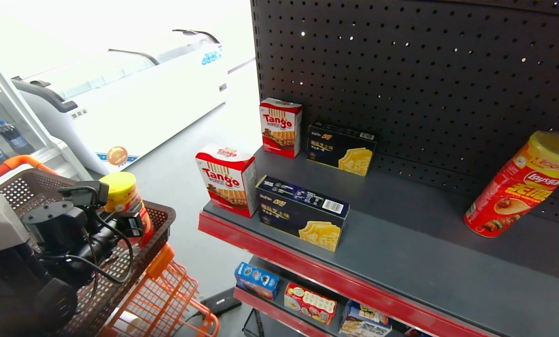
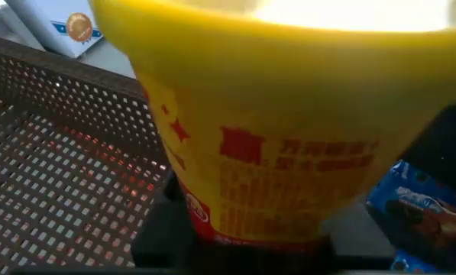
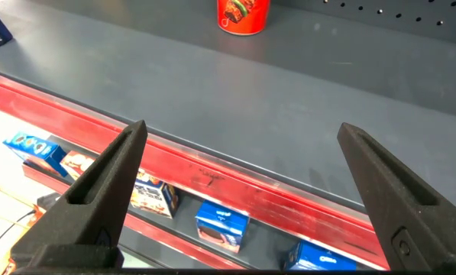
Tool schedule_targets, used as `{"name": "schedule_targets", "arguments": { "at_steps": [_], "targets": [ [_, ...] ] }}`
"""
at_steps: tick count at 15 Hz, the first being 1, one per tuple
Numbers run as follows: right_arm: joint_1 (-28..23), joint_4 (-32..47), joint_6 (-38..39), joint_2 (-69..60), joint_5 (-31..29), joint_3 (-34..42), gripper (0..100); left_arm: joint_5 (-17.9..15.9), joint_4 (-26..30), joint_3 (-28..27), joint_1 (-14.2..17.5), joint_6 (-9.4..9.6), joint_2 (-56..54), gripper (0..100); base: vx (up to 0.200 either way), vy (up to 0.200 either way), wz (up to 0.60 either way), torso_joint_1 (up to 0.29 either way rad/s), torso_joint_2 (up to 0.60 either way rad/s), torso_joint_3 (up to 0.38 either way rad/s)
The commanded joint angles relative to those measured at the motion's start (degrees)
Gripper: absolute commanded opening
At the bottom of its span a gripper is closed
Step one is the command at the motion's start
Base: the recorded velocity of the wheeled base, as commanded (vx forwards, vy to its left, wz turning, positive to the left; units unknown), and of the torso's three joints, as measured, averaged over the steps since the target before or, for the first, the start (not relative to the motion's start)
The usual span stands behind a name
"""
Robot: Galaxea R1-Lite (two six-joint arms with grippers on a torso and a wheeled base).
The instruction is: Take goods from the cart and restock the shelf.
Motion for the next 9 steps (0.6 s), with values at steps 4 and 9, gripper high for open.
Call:
{"name": "schedule_targets", "arguments": {
  "at_steps": [4,9],
  "targets": [
    [0.0,0.0,0.0,0.0,0.0,0.0,100,-0.7,0.0,-0.4,-0.1,1.49,-7.7,0,0.000,0.000,0.00,0.000,0.00,0.000],
    [0.0,0.0,0.0,0.0,0.0,0.0,100,-14.4,14.2,1.0,0.2,3.07,-31.1,0,0.000,0.000,0.00,0.000,0.00,0.000]
  ]
}}
